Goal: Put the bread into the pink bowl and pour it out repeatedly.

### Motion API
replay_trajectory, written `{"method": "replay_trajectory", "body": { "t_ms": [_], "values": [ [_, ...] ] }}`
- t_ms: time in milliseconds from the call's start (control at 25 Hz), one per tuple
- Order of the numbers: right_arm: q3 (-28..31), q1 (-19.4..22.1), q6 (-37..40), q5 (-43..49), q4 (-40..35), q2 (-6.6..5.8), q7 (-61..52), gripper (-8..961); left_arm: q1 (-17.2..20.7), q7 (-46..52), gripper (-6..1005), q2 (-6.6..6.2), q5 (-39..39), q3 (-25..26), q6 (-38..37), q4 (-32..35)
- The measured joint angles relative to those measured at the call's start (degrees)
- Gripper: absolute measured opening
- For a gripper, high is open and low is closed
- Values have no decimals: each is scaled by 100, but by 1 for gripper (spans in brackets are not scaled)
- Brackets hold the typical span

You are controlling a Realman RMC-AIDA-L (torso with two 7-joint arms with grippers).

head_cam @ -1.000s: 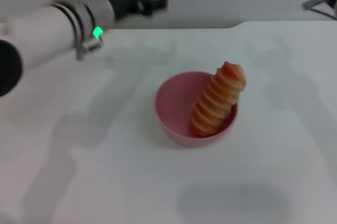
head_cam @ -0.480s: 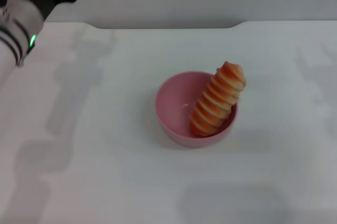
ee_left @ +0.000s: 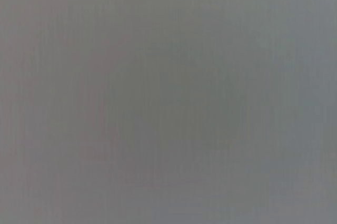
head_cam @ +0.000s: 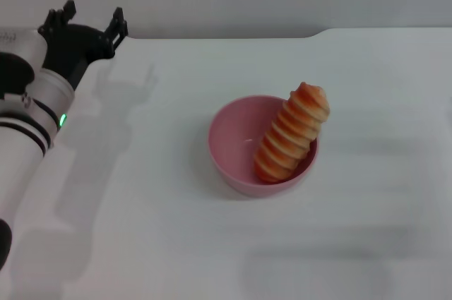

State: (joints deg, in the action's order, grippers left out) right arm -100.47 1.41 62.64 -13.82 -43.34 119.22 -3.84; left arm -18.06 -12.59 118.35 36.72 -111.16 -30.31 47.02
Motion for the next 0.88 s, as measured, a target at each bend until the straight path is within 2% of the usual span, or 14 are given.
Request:
{"method": "replay_trajectory", "body": {
  "t_ms": [320,680,880],
  "values": [
    [-111,-22,131,-37,402,3,1,666,162,762,810,-20,-8,-175,-538,-349],
    [-128,-76,-135,-42,379,-11,-58,666,359,721,810,-18,-44,-517,-1346,-468],
    [-174,14,-74,-17,356,14,-186,666,306,721,810,-23,-51,-535,-1346,-515]
  ]
}}
